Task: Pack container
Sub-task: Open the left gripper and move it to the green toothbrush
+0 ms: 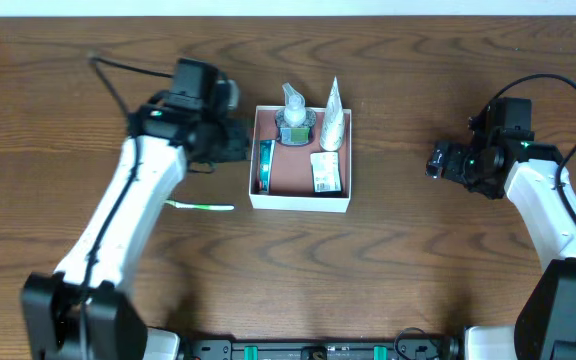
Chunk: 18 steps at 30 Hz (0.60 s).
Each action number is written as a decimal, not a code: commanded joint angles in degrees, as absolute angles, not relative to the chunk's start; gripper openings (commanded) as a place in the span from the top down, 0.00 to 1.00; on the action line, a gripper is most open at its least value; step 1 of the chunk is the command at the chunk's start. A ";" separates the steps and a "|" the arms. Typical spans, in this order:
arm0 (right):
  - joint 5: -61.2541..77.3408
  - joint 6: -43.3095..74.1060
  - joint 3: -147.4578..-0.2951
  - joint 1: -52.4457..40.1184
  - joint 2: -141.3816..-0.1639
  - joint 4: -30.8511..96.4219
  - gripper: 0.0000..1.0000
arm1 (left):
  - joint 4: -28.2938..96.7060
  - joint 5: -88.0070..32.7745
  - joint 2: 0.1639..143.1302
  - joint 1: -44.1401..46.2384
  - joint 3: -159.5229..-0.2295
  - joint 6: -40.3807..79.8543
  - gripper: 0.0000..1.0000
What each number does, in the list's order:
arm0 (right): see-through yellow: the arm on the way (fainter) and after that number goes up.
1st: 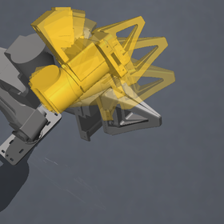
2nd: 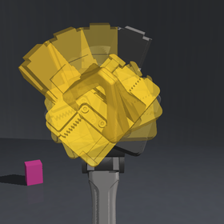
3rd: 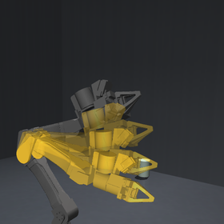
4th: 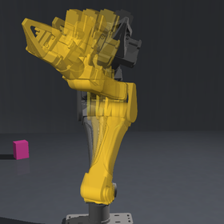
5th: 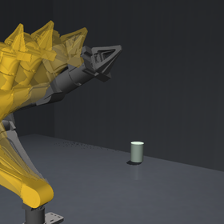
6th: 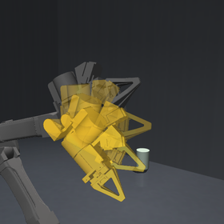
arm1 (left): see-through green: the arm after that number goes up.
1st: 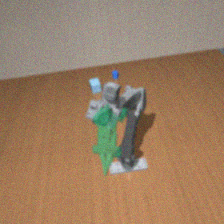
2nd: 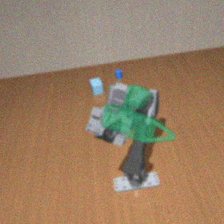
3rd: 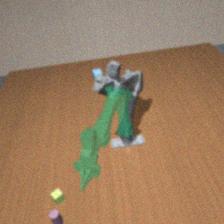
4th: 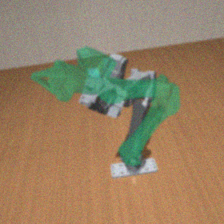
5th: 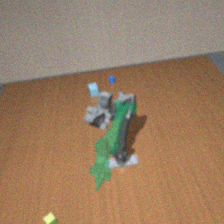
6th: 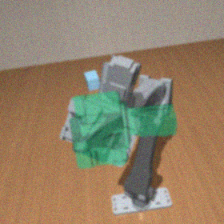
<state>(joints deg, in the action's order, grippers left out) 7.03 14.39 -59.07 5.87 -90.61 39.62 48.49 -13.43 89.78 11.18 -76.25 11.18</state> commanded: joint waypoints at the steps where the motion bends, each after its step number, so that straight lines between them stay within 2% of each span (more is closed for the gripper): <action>1: 6.85 13.63 -58.83 6.22 -90.87 39.66 0.01 | 53.71 -2.79 86.06 7.70 -77.91 15.90 0.54; 5: 6.87 13.63 -58.83 6.22 -90.87 39.64 0.01 | 58.30 0.56 85.73 3.09 -77.19 22.70 0.53; 11: 6.87 13.63 -58.83 6.22 -90.87 39.66 0.01 | 52.62 0.67 85.78 -3.16 -70.32 34.81 0.49; 18: 6.85 13.63 -58.83 6.22 -90.87 39.64 0.01 | 47.88 0.69 85.82 -4.54 -62.48 44.69 0.50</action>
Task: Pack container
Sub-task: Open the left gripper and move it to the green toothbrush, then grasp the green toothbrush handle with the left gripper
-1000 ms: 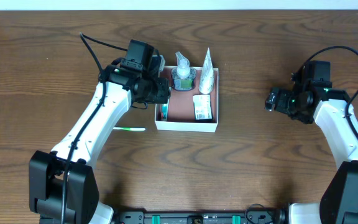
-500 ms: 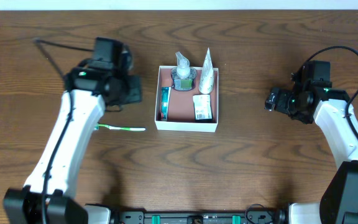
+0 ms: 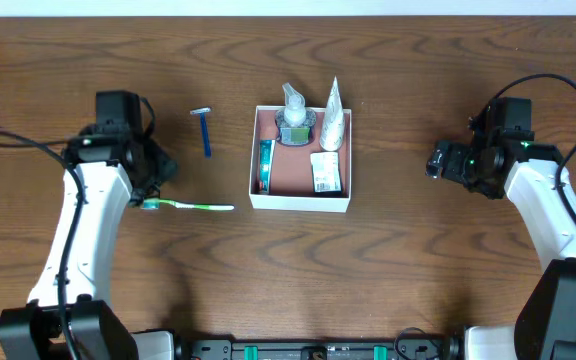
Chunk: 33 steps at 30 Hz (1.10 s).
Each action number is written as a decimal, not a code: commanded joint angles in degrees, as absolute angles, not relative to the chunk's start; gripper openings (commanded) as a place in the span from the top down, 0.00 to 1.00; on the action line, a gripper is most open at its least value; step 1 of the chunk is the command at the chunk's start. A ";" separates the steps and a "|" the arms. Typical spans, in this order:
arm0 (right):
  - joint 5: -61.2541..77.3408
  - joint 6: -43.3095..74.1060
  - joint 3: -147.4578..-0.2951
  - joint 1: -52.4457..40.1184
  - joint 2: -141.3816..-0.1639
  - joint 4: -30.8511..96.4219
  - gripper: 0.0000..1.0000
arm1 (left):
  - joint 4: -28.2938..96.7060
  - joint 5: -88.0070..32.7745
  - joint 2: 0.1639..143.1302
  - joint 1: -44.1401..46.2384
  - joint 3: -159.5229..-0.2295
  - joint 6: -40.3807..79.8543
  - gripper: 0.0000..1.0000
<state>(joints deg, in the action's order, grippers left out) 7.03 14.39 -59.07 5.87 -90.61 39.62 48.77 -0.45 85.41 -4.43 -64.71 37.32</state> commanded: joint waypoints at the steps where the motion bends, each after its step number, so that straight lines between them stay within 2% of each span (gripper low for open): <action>1: 6.85 13.63 -58.83 6.22 -90.87 39.64 0.01 | 47.18 0.67 85.82 -4.54 -61.28 46.54 0.49; 13: 6.85 13.63 -58.83 6.22 -90.87 39.64 0.01 | 36.36 0.71 85.86 -2.09 -49.76 63.00 0.50; 20: 6.85 13.63 -58.83 6.22 -90.87 39.64 0.01 | 26.83 0.86 86.74 2.31 -46.17 63.57 0.50; 33: 6.85 13.63 -58.83 6.22 -90.87 39.66 0.01 | 26.22 -2.37 95.44 3.03 -46.17 64.14 0.50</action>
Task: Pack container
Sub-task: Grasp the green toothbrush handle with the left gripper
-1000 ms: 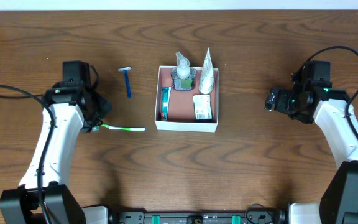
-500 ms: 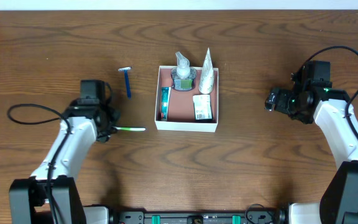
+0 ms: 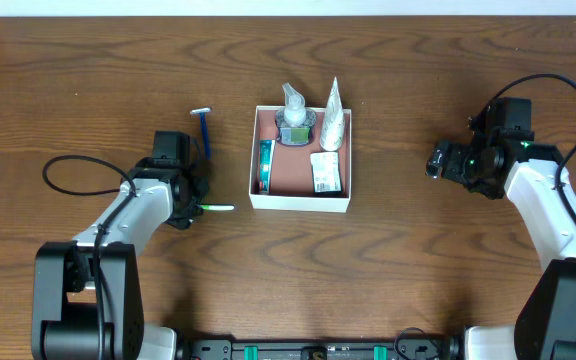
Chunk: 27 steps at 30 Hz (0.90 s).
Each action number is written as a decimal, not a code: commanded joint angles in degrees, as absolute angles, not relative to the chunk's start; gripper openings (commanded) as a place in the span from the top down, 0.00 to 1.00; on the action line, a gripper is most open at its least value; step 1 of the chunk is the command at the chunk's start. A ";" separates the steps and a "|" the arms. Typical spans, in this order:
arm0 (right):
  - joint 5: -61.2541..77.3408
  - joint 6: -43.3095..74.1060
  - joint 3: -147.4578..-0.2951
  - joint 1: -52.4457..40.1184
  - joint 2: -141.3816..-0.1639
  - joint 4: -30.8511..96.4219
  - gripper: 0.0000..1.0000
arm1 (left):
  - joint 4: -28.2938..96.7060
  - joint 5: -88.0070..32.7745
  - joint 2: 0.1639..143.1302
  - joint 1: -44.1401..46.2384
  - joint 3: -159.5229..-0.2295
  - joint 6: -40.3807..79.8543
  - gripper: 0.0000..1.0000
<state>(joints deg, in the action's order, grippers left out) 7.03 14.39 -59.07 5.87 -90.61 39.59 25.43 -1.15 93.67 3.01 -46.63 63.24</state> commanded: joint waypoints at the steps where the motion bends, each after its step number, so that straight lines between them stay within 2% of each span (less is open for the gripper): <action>1: 6.85 13.63 -58.83 6.22 -90.87 39.64 0.01 | 26.61 -2.39 95.44 3.03 -46.17 64.14 0.50; 12: 6.85 13.63 -58.83 6.22 -90.87 39.64 0.01 | 37.78 -3.64 95.44 3.03 -46.17 57.67 0.51; 18: 6.85 13.63 -58.83 6.22 -90.87 39.64 0.01 | 36.93 -3.60 95.44 2.92 -46.17 56.12 0.52; 20: 6.85 13.63 -58.83 6.22 -90.87 39.64 0.01 | 35.90 -3.60 95.44 2.92 -46.17 55.57 0.62; 23: 6.85 13.63 -58.83 6.22 -90.87 39.64 0.01 | 34.65 -3.57 95.46 2.92 -46.17 52.36 0.71; 27: 6.85 13.63 -58.83 6.22 -90.87 39.64 0.01 | 34.35 -3.55 95.44 2.92 -46.17 47.79 0.71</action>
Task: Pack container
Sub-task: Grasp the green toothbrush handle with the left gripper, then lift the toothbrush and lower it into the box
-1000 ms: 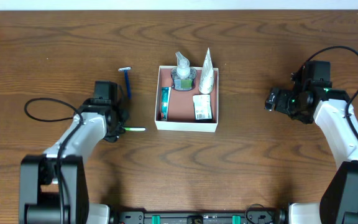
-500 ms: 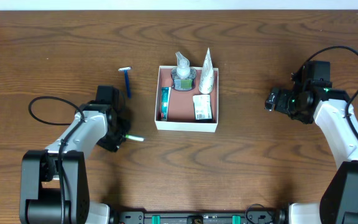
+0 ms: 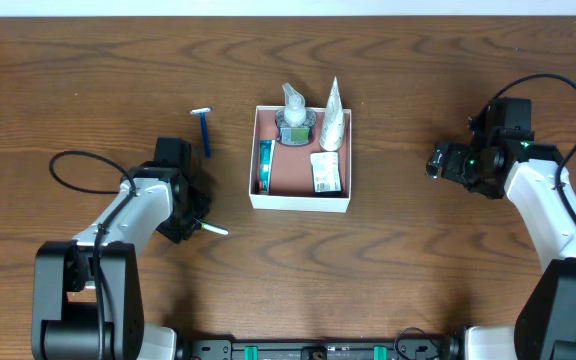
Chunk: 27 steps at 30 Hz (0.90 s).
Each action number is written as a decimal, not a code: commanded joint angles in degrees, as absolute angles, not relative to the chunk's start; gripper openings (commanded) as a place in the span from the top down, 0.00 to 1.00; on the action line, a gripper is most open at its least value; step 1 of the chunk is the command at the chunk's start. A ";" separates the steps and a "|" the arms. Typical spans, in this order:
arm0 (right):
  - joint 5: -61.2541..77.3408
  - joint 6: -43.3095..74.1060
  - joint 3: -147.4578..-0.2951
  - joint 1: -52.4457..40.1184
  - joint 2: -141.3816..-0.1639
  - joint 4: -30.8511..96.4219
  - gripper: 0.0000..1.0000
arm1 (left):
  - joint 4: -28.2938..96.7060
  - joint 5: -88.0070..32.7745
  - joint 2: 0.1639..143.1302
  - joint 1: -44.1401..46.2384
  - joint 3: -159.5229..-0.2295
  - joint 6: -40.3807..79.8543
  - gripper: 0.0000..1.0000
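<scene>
The white box (image 3: 300, 203) with a reddish floor stands mid-table. It holds a teal tube (image 3: 265, 165), a pump bottle (image 3: 294, 118), a white tube (image 3: 333, 118) and a labelled packet (image 3: 326, 172). Left of the box, my left gripper (image 3: 186, 218) is low over the table. The white end of the toothbrush (image 3: 214, 230) sticks out of it, tilted down to the right, so it looks shut on the brush. A blue razor (image 3: 204, 131) lies above it. Far right of the box, my right gripper (image 3: 435, 162) points left; its jaws cannot be made out.
A black cable (image 3: 73, 165) loops out left of the left arm. The right arm's cable (image 3: 553, 85) arcs over the right side. The table's far edge runs along the top of the view.
The left gripper has shifted slightly toward the front. The toothbrush, then lying level beside the box, now sticks out of the gripper lower down and tilted. The right arm is unchanged.
The left arm first reached up beside the box, hiding the razor. Then it was drawn back left, with the razor and the toothbrush lying in view. Later it sat over the toothbrush handle, and now the brush has turned and moved with it.
</scene>
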<state>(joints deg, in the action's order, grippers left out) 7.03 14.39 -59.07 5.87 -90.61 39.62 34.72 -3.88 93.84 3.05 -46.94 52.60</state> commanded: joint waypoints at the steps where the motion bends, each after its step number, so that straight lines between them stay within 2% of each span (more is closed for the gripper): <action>1: 6.85 13.63 -58.83 6.22 -90.87 39.64 0.01 | 34.35 -3.55 95.46 2.92 -46.17 46.78 0.71; 2: 6.85 13.63 -58.83 6.22 -90.87 39.64 0.01 | 34.33 -3.55 95.46 2.92 -46.17 45.89 0.72; 5: 6.85 13.63 -58.83 6.22 -90.87 39.64 0.01 | 34.17 -3.53 95.44 2.92 -46.17 44.31 0.87; 7: 6.87 13.63 -58.83 6.22 -90.87 39.64 0.01 | 33.74 -3.53 95.44 2.92 -46.17 44.03 0.89; 17: 6.85 13.63 -58.83 6.22 -90.87 39.64 0.01 | 32.21 -6.37 94.91 2.92 -48.97 37.58 0.94; 27: 6.87 13.63 -58.83 6.22 -90.87 39.64 0.01 | 36.21 -17.78 87.48 2.98 -64.03 15.35 0.95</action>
<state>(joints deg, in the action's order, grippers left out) 7.03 14.39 -59.07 5.87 -90.61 39.62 34.57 -13.76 91.42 3.07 -59.75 24.95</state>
